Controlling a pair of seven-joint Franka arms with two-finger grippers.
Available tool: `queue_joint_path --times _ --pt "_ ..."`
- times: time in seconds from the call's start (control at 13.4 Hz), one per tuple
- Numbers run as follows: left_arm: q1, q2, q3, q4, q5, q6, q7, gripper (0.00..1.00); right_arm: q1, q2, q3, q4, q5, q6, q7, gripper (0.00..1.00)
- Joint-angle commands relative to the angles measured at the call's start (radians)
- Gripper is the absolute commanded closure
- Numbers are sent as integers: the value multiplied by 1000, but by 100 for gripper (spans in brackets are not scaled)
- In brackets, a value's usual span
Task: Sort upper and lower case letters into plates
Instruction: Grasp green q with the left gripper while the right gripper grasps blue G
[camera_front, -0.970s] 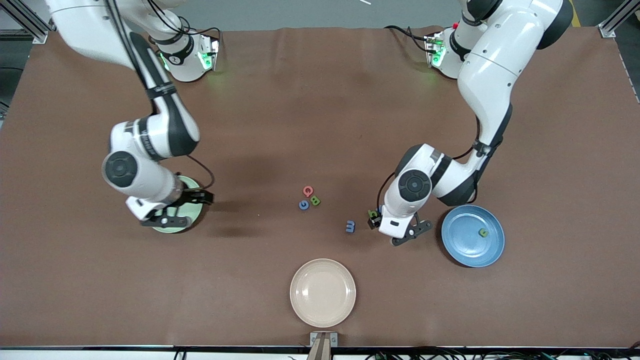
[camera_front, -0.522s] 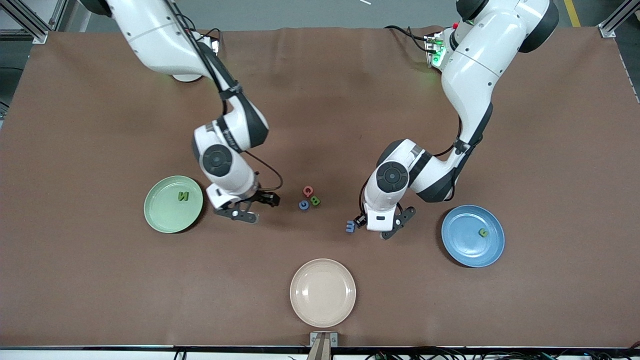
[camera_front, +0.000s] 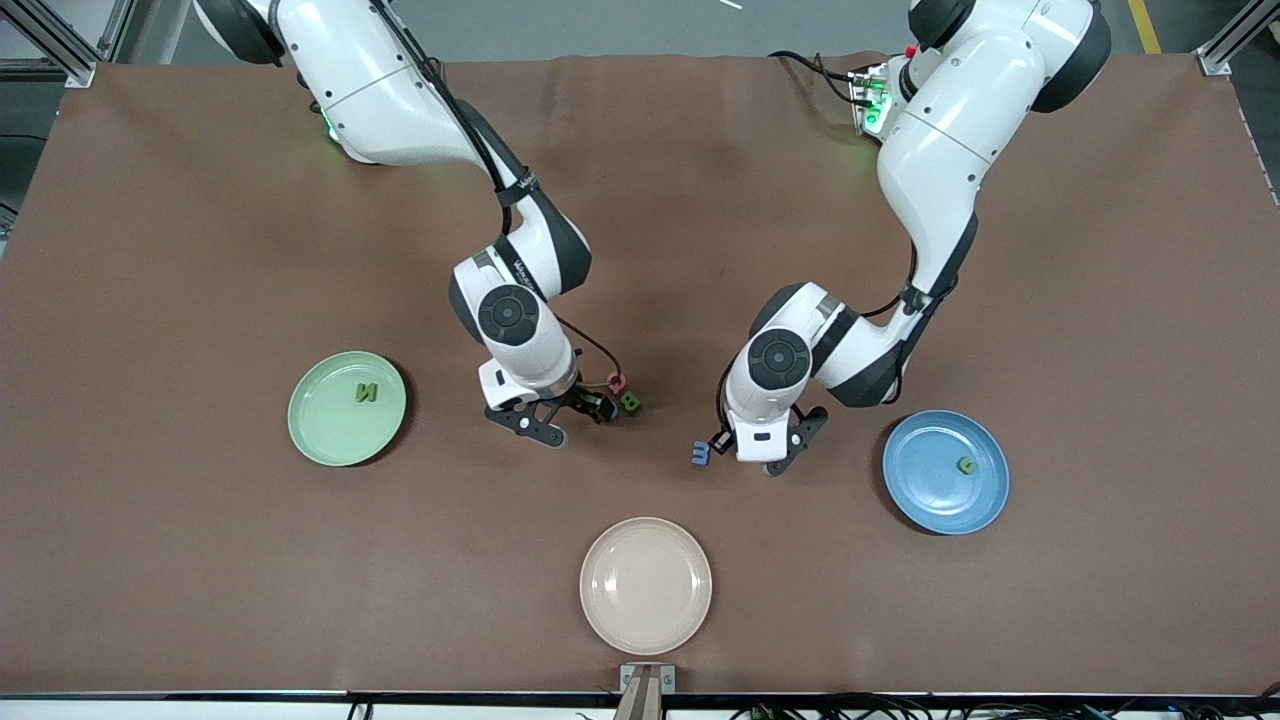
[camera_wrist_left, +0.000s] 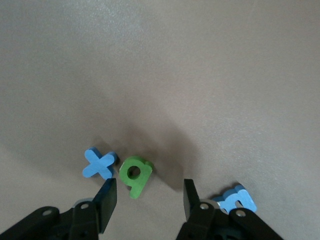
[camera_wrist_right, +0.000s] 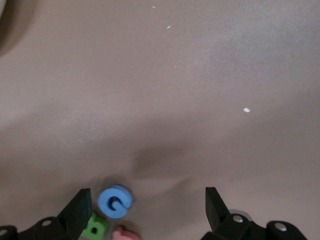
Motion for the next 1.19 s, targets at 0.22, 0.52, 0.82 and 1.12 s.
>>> queue_joint_path --times 0.22,0.52,0.82,1.12 --pt "-26 20 7 20 2 -1 -22 40 72 144 -19 180 -159 -86 219 0" --pt "-27 26 13 18 10 -1 -18 46 79 147 -18 182 -159 -84 221 6" --pt "-14 16 16 21 13 -1 -7 48 79 147 -16 177 -142 -80 230 32" --pt "-14 15 40 21 14 -2 -6 55 92 147 -15 174 -142 -84 262 44"
